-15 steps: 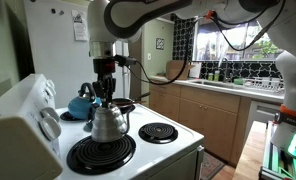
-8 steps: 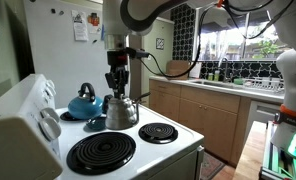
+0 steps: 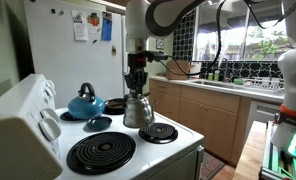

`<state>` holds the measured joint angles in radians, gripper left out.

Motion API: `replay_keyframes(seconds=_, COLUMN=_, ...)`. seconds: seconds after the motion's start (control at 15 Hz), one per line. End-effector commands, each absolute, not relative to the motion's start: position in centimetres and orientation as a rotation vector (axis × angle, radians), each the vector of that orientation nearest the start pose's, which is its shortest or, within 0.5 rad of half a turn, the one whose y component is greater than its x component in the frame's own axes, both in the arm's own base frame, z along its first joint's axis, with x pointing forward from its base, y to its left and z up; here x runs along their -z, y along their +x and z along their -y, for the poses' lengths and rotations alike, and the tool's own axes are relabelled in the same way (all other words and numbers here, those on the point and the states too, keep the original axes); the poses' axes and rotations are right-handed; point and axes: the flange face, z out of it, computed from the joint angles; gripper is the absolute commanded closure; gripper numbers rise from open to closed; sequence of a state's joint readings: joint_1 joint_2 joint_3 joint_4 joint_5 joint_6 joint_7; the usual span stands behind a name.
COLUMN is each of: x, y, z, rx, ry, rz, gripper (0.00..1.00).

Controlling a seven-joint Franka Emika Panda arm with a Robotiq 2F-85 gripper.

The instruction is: Pick up the silver kettle and put it on the bottom left cooker on the stove

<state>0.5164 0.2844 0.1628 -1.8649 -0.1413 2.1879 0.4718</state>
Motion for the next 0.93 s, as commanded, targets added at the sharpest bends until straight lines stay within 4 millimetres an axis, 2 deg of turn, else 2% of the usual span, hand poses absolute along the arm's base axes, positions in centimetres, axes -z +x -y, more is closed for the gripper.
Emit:
replay_keyframes(seconds=0.0, x=-36.9, y=46.9, z=-34.6, rx=0.172, ry=-3.131, rz=0.307, gripper=0.86)
replay_keyframes(seconds=0.47, x=-33.6, y=46.0, z=-29.9, rx=0.158, ry=-3.135, rz=0.218, gripper=0.86)
replay_keyframes(seconds=0.87, x=-32.0, y=45.8, z=-29.1, rx=0.139, ry=-3.132, rz=0.207, gripper=0.86)
